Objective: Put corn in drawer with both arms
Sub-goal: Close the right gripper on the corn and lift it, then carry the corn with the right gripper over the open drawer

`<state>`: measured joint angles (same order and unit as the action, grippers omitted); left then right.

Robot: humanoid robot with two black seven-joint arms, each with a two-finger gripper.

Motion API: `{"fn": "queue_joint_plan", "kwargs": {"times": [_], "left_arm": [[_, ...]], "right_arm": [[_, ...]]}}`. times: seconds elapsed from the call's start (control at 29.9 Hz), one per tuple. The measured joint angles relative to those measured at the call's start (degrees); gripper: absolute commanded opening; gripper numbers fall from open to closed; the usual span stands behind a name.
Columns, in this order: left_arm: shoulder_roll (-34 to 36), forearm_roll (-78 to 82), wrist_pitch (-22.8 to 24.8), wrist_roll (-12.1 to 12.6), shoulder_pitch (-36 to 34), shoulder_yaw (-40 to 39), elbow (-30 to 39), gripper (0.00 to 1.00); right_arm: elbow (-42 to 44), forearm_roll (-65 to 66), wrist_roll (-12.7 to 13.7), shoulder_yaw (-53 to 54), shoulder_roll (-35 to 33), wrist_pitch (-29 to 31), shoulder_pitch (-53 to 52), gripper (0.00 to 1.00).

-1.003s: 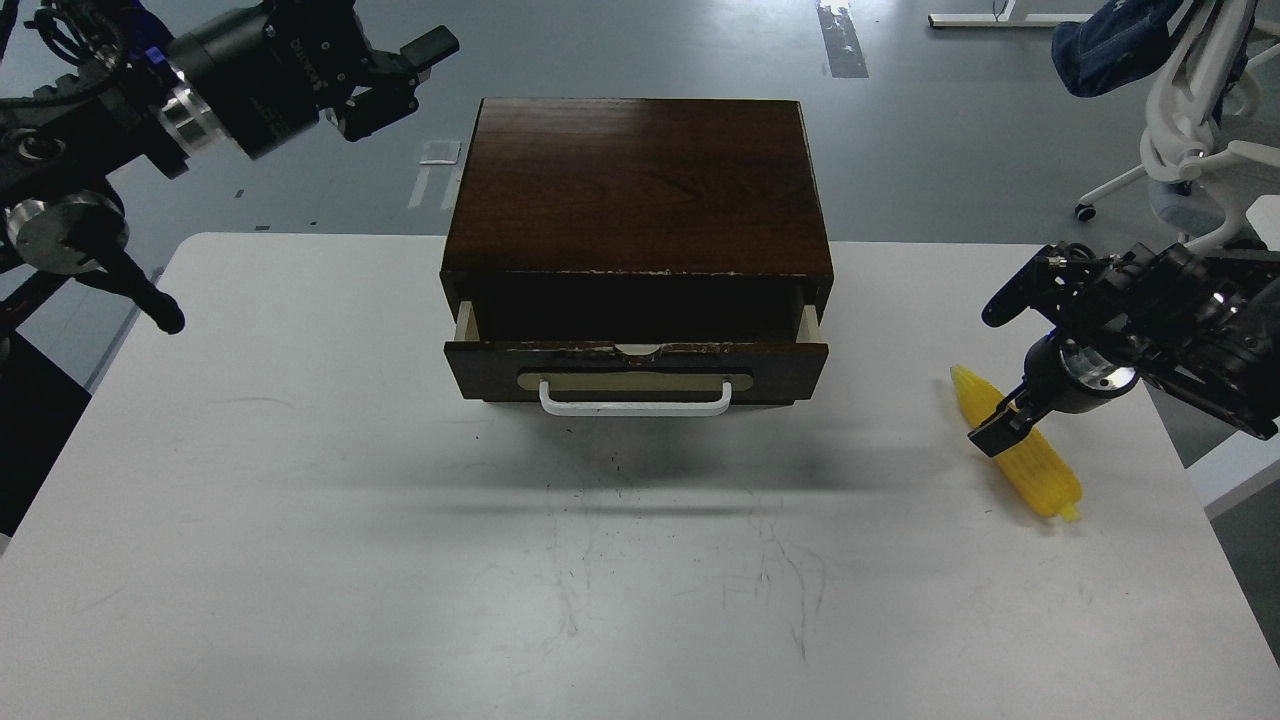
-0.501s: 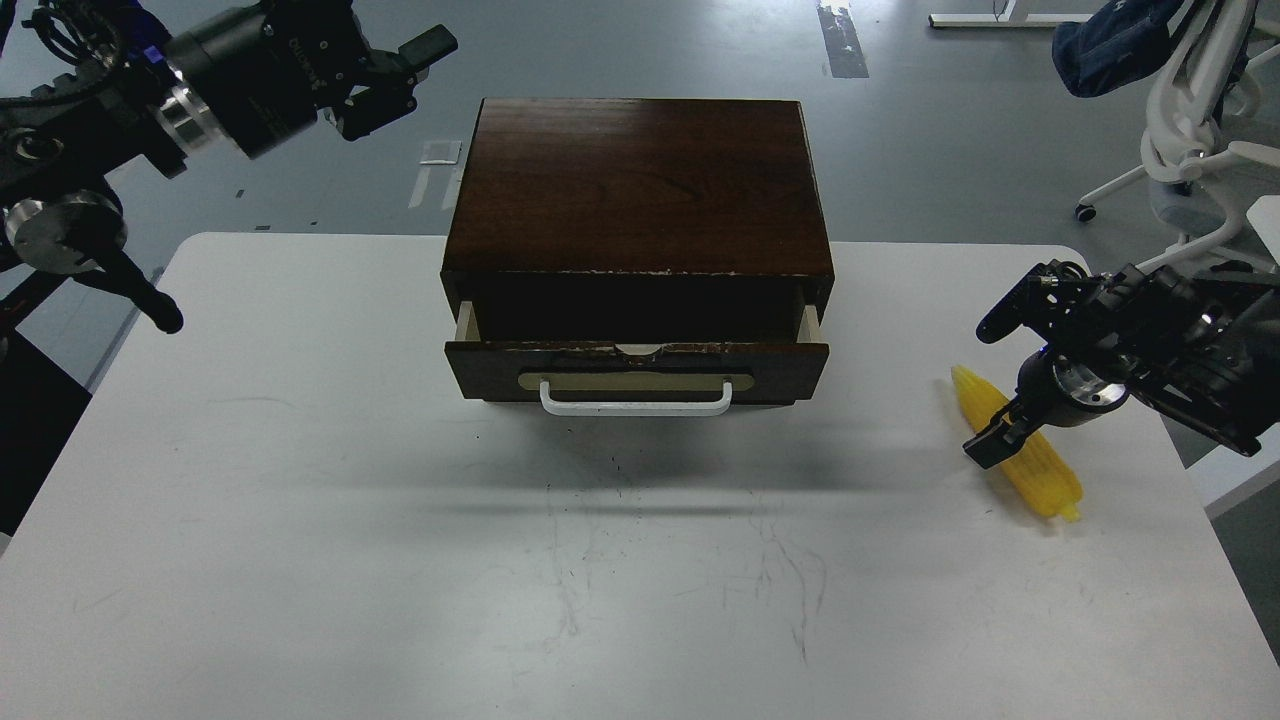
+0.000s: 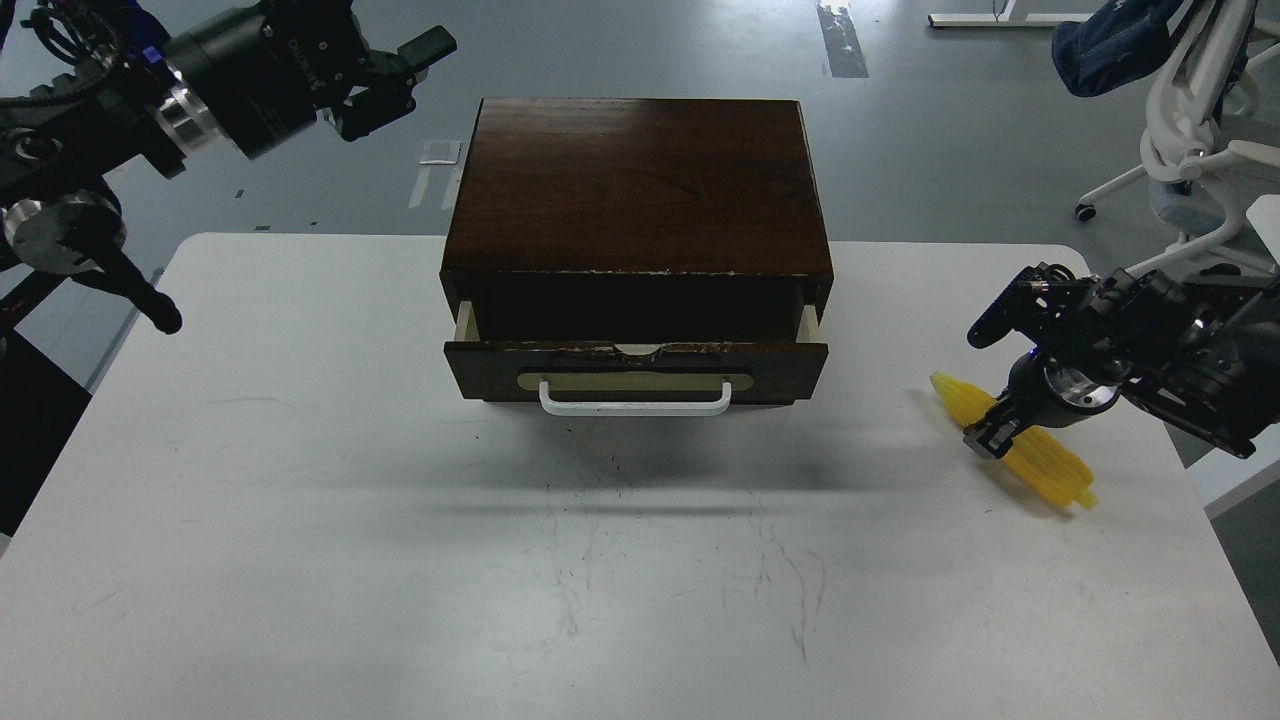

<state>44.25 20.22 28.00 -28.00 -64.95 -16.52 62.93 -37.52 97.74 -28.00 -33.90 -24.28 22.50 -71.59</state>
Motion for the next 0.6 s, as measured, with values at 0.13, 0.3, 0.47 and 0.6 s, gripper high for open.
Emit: {"fn": "queue_joint_plan", "kwargs": {"times": [0.13,0.3,0.47,0.6], "left_arm": [[0.1,0.0,0.0,0.0,0.0,0.0,0.0,0.99],[0.5,0.0,0.0,0.0,-0.1,-0.1,0.0,0.99],[0.7,-0.1,0.0,0.0,-0.1,-0.2,0.0,0.99],[0.8,-0.1,0.0,0.0,-0.2,-0.2,0.0,0.99]], "right_arm": [[-0.7,-0.6,0.0,0.1,-0.5,0.0,-1.1,0.0],[-6.0,-3.1,0.0,0.5,-3.3,0.2,-7.3,0.0],[-12.4,-5.6,0.0,0.7,-5.5,0.5,-18.4,0.0],[-16.8,-5.7,0.0,0.7,-5.4,0.5,-26.3,0.0]]}}
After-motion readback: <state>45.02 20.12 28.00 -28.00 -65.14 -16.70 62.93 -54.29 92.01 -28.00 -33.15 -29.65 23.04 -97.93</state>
